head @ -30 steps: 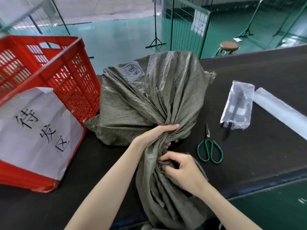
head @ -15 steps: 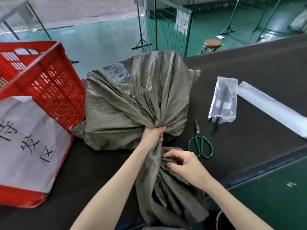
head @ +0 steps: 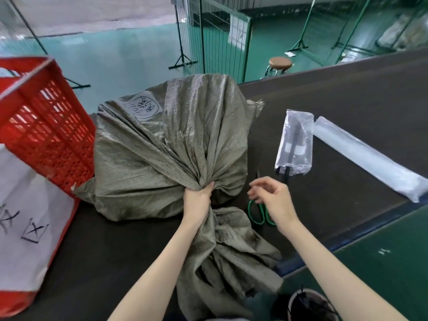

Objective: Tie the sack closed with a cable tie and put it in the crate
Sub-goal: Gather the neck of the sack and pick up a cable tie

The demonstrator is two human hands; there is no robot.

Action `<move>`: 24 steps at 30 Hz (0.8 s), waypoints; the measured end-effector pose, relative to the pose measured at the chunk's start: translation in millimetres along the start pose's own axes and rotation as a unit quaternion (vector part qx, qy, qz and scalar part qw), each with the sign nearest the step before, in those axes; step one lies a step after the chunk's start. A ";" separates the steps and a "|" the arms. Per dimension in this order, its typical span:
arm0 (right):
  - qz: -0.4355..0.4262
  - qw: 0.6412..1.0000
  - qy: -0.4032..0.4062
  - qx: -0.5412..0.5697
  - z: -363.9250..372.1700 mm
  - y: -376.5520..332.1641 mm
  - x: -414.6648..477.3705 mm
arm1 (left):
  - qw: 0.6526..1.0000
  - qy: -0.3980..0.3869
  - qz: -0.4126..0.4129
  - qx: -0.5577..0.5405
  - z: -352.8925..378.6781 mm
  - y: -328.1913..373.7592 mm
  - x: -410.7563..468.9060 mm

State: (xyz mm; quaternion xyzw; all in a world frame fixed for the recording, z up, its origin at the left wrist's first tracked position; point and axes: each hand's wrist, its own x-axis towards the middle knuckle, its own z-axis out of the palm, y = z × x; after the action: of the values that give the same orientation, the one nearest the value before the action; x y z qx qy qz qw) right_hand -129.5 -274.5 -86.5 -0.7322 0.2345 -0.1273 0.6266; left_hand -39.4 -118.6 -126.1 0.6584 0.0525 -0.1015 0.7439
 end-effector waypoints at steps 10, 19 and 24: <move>0.144 0.941 0.154 -0.264 -51.7 67.8 89.8 | 0.997 0.012 0.064 0.036 -2.3 -2.7 -1.2; 0.170 0.908 0.134 -0.358 -47.7 82.7 99.6 | 0.999 -0.002 0.047 0.018 -2.5 -16.1 3.7; 0.162 0.927 0.142 -0.306 -53.5 87.2 98.3 | 0.998 -0.004 0.053 0.032 -1.5 -9.8 0.5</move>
State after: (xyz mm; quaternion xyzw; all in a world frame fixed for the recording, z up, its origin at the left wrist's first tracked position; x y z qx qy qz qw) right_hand -86.9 -379.0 -172.6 -0.8146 0.4642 -0.0487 0.3444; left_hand -41.0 -118.3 -136.0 0.6835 0.0113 -0.0663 0.7269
